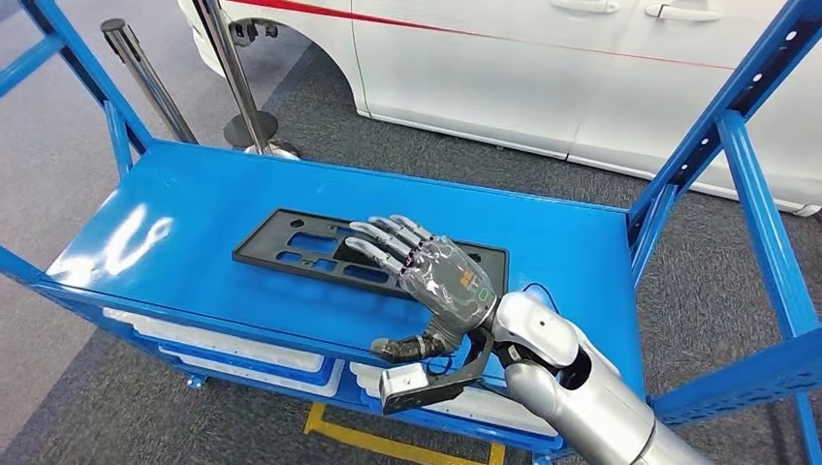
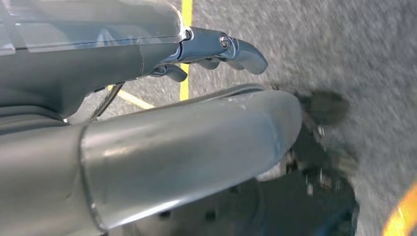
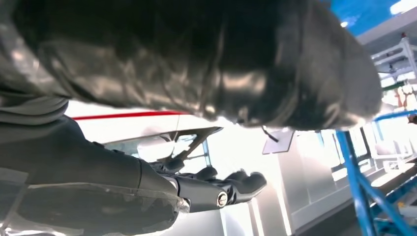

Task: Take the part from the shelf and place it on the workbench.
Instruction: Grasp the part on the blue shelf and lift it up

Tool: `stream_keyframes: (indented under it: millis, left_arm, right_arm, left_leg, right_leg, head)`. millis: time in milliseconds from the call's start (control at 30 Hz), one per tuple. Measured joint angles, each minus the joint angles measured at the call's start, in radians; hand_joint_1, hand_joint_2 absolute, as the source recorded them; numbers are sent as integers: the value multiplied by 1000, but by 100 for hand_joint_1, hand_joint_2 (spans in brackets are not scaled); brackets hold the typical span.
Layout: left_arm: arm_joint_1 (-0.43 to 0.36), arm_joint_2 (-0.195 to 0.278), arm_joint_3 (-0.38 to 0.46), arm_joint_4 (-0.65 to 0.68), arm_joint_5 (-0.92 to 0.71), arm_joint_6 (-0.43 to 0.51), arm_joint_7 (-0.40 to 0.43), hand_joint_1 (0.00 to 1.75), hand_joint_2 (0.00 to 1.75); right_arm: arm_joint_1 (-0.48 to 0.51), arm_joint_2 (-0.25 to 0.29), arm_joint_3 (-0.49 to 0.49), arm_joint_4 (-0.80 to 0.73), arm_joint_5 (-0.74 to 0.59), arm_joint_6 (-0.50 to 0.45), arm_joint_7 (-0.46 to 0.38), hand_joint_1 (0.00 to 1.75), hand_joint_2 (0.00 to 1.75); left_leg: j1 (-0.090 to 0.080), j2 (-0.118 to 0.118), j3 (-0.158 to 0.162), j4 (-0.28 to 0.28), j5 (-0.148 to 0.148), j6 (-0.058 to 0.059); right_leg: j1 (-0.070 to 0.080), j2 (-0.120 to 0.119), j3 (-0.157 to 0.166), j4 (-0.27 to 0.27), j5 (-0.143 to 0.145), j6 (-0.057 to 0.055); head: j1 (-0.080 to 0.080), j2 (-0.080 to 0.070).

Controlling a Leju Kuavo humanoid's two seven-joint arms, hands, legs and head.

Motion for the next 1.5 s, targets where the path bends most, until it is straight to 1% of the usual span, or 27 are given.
stream_keyframes:
  millis: [33, 67, 100, 133, 167, 200, 233, 267, 300, 333, 367, 400, 467, 500, 667, 700, 767, 833, 867, 1000, 1300, 1500]
  left_arm:
    - [0, 0, 0, 0, -1, 1, -1, 0, 0]
    - [0, 0, 1, 0, -2, 4, -3, 0, 0]
    - [1, 0, 2, 0, -2, 8, -4, 0, 0]
    - [2, 0, 4, 0, -1, 14, -6, 0, 0]
    - [4, 0, 5, 0, -1, 19, -6, 0, 0]
    - [6, 1, 7, 0, -1, 24, -6, 0, 0]
    - [6, 1, 9, 0, -1, 27, -5, 0, 0]
    - [7, 1, 11, 0, -1, 28, -5, 0, 0]
    - [6, 0, 13, 0, -1, 29, -5, 0, 0]
    - [5, 0, 16, 1, -1, 29, -5, 0, 0]
    - [4, 0, 18, 1, -1, 30, -5, 0, 0]
    - [3, -1, 20, 1, -1, 30, -6, 0, 0]
    - [3, -2, 23, 1, -3, 30, -7, 0, 0]
    - [3, -2, 24, 1, -4, 30, -7, 0, 0]
    - [2, -2, 29, 1, -6, 30, -9, 0, 0]
    - [1, -2, 30, 1, -7, 30, -9, 0, 0]
    - [1, -2, 32, 1, -8, 30, -9, 0, 0]
    - [1, -2, 35, 1, -9, 30, -8, 0, 0]
    - [1, -2, 36, 1, -10, 30, -7, 0, 0]
    - [1, -2, 40, 1, -10, 30, -7, 0, 0]
    - [1, -2, 44, 1, -11, 29, -7, 0, 0]
    - [0, -2, 45, 1, -20, 25, -10, 0, 0]
  right_arm:
    - [1, 1, 0, 3, -2, 1, 4, 0, 131]
    - [3, 2, 0, 8, -3, 1, 8, 0, 175]
    - [6, 2, 0, 15, -4, 1, 13, 0, 175]
    - [12, 2, 0, 21, -4, 2, 18, 0, 175]
    - [19, 2, 0, 29, -4, 2, 23, 0, 175]
    - [25, 2, 0, 35, -3, 2, 27, 0, 175]
    - [29, 2, 0, 39, -1, 2, 31, 0, 175]
    - [32, 1, -1, 43, 2, 2, 34, 0, 175]
    - [35, 1, -1, 47, 6, 5, 38, 0, 175]
    - [37, 1, -1, 51, 10, 7, 41, 0, 175]
    - [39, 1, -1, 54, 15, 10, 44, 0, 175]
    - [41, 1, -1, 58, 20, 14, 46, 0, 175]
    - [44, 1, -1, 64, 24, 22, 50, 0, 175]
    - [44, 0, 0, 67, 25, 27, 51, 0, 175]
    - [44, -3, 0, 80, 25, 36, 53, 0, 175]
    - [44, -3, 0, 82, 25, 40, 53, 0, 175]
    - [44, -6, 0, 87, 25, 45, 53, 0, 175]
    - [44, -9, 1, 92, 25, 47, 53, 0, 175]
    - [44, -11, 2, 94, 25, 47, 53, 0, 175]
    - [44, -16, 12, 102, 29, 47, 52, 0, 175]
    - [43, -23, 33, 110, 37, 48, 52, 0, 175]
    - [35, -19, 48, 143, 76, 52, 71, 0, 175]
  left_leg:
    - [4, 2, -25, 49, -21, -7]
    - [7, 3, -64, 117, -46, -14]
    - [11, 4, -107, 184, -65, -20]
    - [15, 4, -141, 230, -69, -25]
    - [19, 5, -160, 242, -52, -29]
    - [22, 6, -158, 211, -13, -32]
    - [25, 7, -140, 148, 37, -35]
    - [26, 7, -116, 85, 75, -36]
    - [25, 7, -94, 29, 98, -33]
    - [24, 7, -80, -5, 107, -27]
    - [23, 7, -74, -17, 102, -22]
    - [22, 6, -73, -25, 101, -17]
    - [21, 5, -73, -26, 100, -14]
    - [20, 4, -73, -26, 99, -12]
    - [16, 4, -72, -26, 94, 0]
    - [16, 4, -72, -26, 94, 1]
    - [14, 5, -72, -25, 94, 3]
    - [13, 5, -72, -25, 94, 4]
    - [12, 5, -72, -25, 94, 5]
    - [12, 5, -71, -25, 95, 5]
    - [13, 5, -70, -25, 95, 5]
    - [13, 5, -70, -25, 95, 5]
  right_leg:
    - [-2, -2, 9, -5, -3, -3]
    - [-2, -4, 16, -6, -7, -6]
    - [-2, -6, 21, -6, -12, -7]
    - [-3, -6, 27, -6, -18, -7]
    - [-4, -6, 34, -4, -24, -5]
    - [-6, -5, 42, -2, -32, -2]
    - [-9, -4, 50, 1, -40, 3]
    - [-10, -3, 56, 4, -48, 9]
    - [-10, -1, 60, 8, -56, 15]
    - [-7, -1, 61, 11, -62, 21]
    - [-4, 0, 60, 12, -64, 21]
    - [-2, 0, 59, 12, -64, 18]
    - [-2, -2, 62, 7, -63, 9]
    - [-3, -3, 64, 4, -63, 8]
    - [-4, -3, 70, -7, -62, 9]
    - [-5, -3, 70, -8, -62, 11]
    - [-7, -3, 70, -9, -61, 20]
    - [-9, -3, 70, -10, -61, 31]
    - [-9, -3, 70, -10, -61, 34]
    - [-9, -3, 70, -10, -61, 40]
    - [-5, -2, 69, -6, -61, 41]
    - [-4, -2, 69, -5, -62, 40]
  head:
    - [-1, 0]
    - [-1, 0]
    - [-1, 0]
    - [-1, 0]
    - [-1, 0]
    - [-2, 0]
    - [-2, 0]
    - [-2, 0]
    - [-2, 0]
    - [-1, 0]
    - [-1, 0]
    - [-1, 0]
    - [0, 0]
    - [0, 0]
    - [0, 0]
    - [0, 0]
    - [0, 0]
    - [0, 0]
    - [0, 0]
    - [0, 0]
    - [0, 0]
    - [0, 0]
